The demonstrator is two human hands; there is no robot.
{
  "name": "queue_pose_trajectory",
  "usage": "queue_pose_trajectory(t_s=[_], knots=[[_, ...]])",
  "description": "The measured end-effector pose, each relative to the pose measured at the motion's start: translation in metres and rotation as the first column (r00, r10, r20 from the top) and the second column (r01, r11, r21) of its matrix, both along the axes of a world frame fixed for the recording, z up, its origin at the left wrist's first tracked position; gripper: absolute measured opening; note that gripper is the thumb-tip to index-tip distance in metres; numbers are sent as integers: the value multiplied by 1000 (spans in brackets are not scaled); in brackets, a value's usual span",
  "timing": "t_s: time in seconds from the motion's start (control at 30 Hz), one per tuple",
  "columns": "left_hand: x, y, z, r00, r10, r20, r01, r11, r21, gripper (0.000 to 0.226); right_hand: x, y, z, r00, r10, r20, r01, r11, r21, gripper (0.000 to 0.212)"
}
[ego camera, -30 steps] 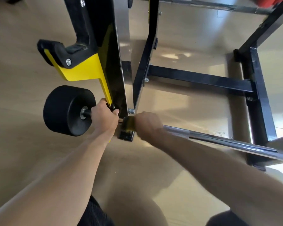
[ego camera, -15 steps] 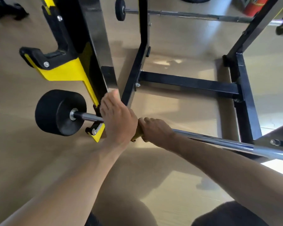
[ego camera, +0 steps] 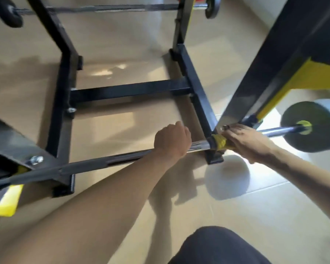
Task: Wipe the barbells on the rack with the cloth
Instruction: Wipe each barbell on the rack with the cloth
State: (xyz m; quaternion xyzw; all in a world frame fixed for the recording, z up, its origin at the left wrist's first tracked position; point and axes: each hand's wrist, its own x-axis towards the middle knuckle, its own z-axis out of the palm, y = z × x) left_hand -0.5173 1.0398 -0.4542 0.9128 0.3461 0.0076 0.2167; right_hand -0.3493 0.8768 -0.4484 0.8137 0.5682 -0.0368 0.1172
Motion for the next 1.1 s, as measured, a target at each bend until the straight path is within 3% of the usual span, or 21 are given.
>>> queue_pose_trajectory(t_s=[0.17, 0.23, 0.33, 0.4, 0.43, 0.53, 0.63, 0.73, 0.83, 0.97, 1.03, 1.1], knots=[[19, -14, -22, 996, 36, -87, -31, 998, 59, 38, -33, 48, -18, 994, -97, -43, 95, 994, -56, 19], [22, -11, -26, 993, 61, -104, -57, 997, 45, 36, -59, 70, -23, 992, -84, -93, 79, 995, -55, 19], [20, -10, -29, 990, 92, -104, -87, 995, 47, 41, -68, 70, -30, 977, -78, -198, 101, 989, 110, 31], [21, -12, -29, 994, 75, -78, -67, 993, 95, 46, -61, 55, -36, 976, 12, -216, 47, 963, 265, 34], [21, -12, -29, 995, 65, -70, -57, 992, 110, 47, -57, 46, -38, 977, 83, -198, -17, 948, 317, 31], [21, -10, -28, 995, 58, -76, -52, 996, 79, 43, -31, 16, -36, 978, 172, -115, -135, 951, 277, 23], [20, -10, -29, 994, 61, -91, -55, 997, 62, 38, 7, -24, -30, 998, 38, 52, -47, 983, 178, 36], [23, -13, -30, 995, 77, -68, -73, 995, 62, 28, 7, -27, -34, 983, -126, 136, 98, 976, 195, 25], [25, -14, -31, 994, 86, -73, -80, 993, 83, 31, -36, 16, -44, 987, -161, 26, 146, 946, 289, 12], [22, -12, -30, 991, 92, -93, -86, 994, 62, 29, -78, 39, -53, 996, -7, -89, 46, 897, 440, 22], [21, -11, -28, 993, 78, -90, -73, 996, 56, 29, -57, 18, -48, 997, 45, -67, -19, 937, 348, 26], [20, -10, -26, 994, 73, -87, -70, 997, 35, 28, -21, -10, -39, 998, -60, 14, 55, 970, 238, 32]])
